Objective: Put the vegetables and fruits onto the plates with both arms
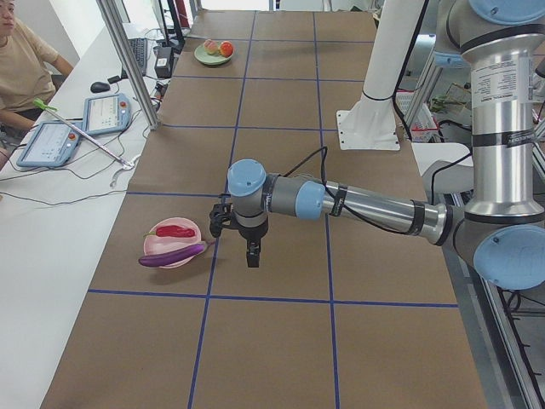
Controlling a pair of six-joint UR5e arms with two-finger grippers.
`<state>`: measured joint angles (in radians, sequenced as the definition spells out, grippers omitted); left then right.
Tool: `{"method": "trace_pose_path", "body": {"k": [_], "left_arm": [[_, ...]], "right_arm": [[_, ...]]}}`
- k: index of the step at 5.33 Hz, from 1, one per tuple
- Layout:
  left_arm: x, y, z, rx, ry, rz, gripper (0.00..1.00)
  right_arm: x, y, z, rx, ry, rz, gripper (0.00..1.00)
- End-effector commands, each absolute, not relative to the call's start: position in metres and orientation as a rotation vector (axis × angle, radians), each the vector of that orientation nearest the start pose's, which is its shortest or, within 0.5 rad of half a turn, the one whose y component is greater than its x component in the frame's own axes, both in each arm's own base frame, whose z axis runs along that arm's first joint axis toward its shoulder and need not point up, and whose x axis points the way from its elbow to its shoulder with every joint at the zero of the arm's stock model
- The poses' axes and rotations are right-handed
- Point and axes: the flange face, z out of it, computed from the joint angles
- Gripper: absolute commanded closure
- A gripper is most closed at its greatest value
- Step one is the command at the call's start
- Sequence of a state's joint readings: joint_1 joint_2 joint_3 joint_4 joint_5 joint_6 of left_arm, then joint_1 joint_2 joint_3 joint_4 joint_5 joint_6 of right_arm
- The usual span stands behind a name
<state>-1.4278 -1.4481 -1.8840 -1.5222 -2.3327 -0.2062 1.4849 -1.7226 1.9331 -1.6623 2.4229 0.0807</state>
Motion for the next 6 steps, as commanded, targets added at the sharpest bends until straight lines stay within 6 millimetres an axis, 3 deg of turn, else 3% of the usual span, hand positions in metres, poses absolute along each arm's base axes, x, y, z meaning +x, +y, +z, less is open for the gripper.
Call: {"method": "trace_pose_path", "body": {"k": [1,3,4,5,6], "left_arm": [[-0.008,-0.455,0.572,0.016,0.765,0.002,0.0],[-0.01,-0.454,0.571,0.011,0.762,-0.014,0.0],[-0.036,-0.462,0.559,0.038,0.777,-0.07,0.0],[-0.037,-0.473,0.56,0.034,0.77,-0.071,0.0],[-0.039,-0.47,0.547,0.045,0.782,-0.066,0.0]], "right_arm": [[0.021,-0.439,0.56,0.046,-0.859,-0.052,0.0],[0.023,-0.44,0.567,0.054,-0.824,-0.054,0.0],[0.023,-0.445,0.562,0.075,-0.82,-0.058,0.0],[0.023,-0.449,0.559,0.077,-0.812,-0.044,0.0],[0.017,-0.453,0.56,0.066,-0.8,-0.047,0.0]]}}
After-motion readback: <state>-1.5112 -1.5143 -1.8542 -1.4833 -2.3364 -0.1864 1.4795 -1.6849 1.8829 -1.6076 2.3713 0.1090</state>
